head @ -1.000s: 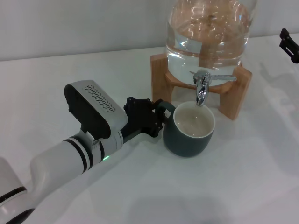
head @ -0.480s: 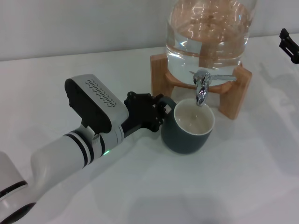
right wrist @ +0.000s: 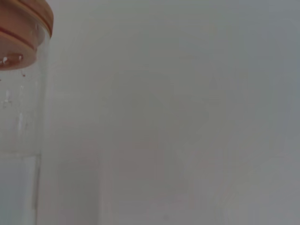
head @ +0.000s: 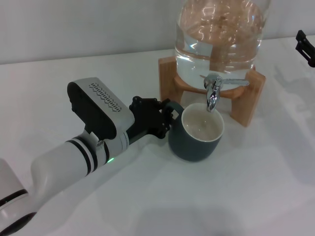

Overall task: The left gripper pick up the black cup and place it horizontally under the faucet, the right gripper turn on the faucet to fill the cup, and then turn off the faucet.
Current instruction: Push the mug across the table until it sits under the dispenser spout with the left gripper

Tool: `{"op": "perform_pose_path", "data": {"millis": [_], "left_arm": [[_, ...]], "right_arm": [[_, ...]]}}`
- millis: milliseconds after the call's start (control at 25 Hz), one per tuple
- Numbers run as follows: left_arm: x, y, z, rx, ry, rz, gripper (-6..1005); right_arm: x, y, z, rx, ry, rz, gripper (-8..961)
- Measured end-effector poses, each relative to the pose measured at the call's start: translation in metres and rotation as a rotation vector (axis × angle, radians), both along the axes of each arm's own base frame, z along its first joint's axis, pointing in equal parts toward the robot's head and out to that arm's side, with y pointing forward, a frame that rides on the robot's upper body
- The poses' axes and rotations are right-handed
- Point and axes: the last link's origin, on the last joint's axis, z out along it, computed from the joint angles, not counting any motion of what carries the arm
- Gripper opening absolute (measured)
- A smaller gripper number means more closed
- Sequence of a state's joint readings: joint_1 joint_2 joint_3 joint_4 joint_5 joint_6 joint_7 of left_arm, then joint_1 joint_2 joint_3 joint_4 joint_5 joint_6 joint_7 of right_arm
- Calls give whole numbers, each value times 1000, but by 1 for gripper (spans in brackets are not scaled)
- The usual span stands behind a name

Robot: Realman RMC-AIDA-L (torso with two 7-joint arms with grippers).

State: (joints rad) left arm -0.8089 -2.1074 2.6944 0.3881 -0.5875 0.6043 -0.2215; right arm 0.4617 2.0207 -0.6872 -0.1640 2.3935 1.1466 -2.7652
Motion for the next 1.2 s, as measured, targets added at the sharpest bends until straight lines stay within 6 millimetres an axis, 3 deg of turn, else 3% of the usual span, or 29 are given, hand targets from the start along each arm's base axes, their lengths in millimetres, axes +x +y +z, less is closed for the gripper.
{"op": "perform_pose_path", "data": {"millis": [920,1200], "left_arm": [[1,-6,-4,-26,-16,8,109],[-1,-5,-3,-20,-27,37,300]], "right_arm": [[1,0,1,3,-1,-2,828],[0,-1,0,1,1,0,827]]}}
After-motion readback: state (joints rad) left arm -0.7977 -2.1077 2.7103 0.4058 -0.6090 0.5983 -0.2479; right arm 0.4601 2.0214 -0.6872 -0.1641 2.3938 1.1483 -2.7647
